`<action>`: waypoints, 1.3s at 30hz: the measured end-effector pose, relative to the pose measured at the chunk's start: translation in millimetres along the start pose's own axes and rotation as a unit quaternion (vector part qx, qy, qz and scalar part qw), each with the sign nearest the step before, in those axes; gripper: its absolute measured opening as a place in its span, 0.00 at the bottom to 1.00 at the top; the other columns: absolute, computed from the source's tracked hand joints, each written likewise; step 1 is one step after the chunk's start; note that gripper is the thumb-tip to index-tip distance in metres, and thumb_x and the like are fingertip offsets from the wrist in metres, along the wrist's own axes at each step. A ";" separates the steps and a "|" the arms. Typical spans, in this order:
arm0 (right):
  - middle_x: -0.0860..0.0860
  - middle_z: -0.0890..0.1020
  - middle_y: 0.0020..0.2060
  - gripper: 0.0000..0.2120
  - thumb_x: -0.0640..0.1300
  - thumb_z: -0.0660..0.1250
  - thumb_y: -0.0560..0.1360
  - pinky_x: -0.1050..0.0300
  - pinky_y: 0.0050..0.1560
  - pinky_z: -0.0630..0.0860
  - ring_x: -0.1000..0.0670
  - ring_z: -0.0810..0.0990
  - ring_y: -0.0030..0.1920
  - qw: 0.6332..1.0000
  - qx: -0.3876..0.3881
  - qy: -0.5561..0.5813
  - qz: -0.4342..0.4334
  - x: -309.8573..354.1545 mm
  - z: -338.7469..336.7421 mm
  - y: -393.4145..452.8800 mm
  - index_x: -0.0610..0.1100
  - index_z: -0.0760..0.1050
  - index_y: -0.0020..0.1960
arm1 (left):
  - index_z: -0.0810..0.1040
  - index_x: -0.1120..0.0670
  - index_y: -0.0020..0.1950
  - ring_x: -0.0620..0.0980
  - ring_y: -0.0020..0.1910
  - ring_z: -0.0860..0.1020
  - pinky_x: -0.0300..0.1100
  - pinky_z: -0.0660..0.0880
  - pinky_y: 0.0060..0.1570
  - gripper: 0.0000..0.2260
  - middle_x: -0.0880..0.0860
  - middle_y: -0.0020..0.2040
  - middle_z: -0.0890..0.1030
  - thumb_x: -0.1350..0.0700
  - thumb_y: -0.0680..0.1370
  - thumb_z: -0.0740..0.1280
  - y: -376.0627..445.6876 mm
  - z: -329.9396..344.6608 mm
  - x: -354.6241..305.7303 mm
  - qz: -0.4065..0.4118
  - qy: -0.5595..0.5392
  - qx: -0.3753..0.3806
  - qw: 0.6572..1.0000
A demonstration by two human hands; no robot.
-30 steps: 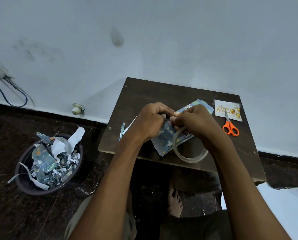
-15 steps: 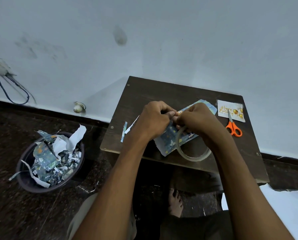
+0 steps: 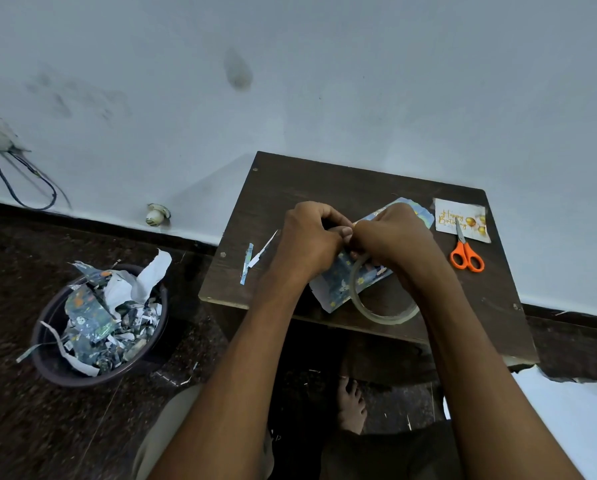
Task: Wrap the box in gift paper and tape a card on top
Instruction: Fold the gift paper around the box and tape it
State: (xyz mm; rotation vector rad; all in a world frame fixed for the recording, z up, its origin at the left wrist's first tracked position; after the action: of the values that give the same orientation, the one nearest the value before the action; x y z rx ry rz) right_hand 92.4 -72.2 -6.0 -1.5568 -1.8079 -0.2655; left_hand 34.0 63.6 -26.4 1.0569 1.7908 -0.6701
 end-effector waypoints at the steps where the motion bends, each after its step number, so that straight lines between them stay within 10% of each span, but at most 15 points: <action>1: 0.48 0.84 0.27 0.10 0.44 0.68 0.67 0.44 0.49 0.84 0.47 0.85 0.33 1.000 0.000 -0.001 0.001 0.5 -0.3 0.1 0.39 0.84 0.36 | 0.83 0.50 0.40 0.37 0.36 0.81 0.32 0.77 0.37 0.08 0.45 0.36 0.83 0.62 0.74 0.75 -0.4 -0.3 -0.7 0.003 0.000 -0.005 1.000; 18: 0.46 0.84 0.29 0.19 0.52 0.66 0.57 0.42 0.47 0.85 0.44 0.85 0.37 1.000 -0.010 -0.021 -0.019 5.3 -5.0 -7.3 0.39 0.83 0.39 | 0.83 0.53 0.38 0.47 0.33 0.83 0.46 0.82 0.36 0.06 0.49 0.33 0.84 0.64 0.69 0.75 -1.5 -2.0 -4.4 0.015 0.006 -0.040 0.999; 30: 0.40 0.85 0.32 0.09 0.41 0.76 0.71 0.38 0.46 0.85 0.40 0.86 0.33 0.996 0.025 0.087 -0.004 -9.9 -9.6 2.8 0.37 0.80 0.36 | 0.84 0.54 0.42 0.40 0.36 0.80 0.29 0.76 0.34 0.06 0.46 0.37 0.82 0.64 0.72 0.76 -1.9 -0.2 -8.3 0.014 0.018 -0.019 1.000; 39: 0.42 0.85 0.45 0.17 0.48 0.72 0.63 0.37 0.45 0.84 0.40 0.86 0.41 0.986 -0.004 0.157 -0.053 -15.3 -10.6 -5.3 0.53 0.72 0.50 | 0.84 0.53 0.39 0.44 0.36 0.82 0.39 0.81 0.37 0.06 0.47 0.35 0.83 0.64 0.71 0.76 -2.4 -1.7 -3.8 -0.003 0.000 -0.038 0.999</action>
State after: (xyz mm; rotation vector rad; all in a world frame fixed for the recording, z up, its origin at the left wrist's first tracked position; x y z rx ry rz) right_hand 91.6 -91.5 -6.5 -1.3403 -1.6420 -0.5388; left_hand 32.0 62.3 -22.2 0.9995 1.8061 -0.6009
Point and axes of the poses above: each hand's wrist, its own y-axis towards the middle knuckle, its own z-axis out of the palm, x = y × z, the point moved 9 cm from there along y, towards the middle knuckle
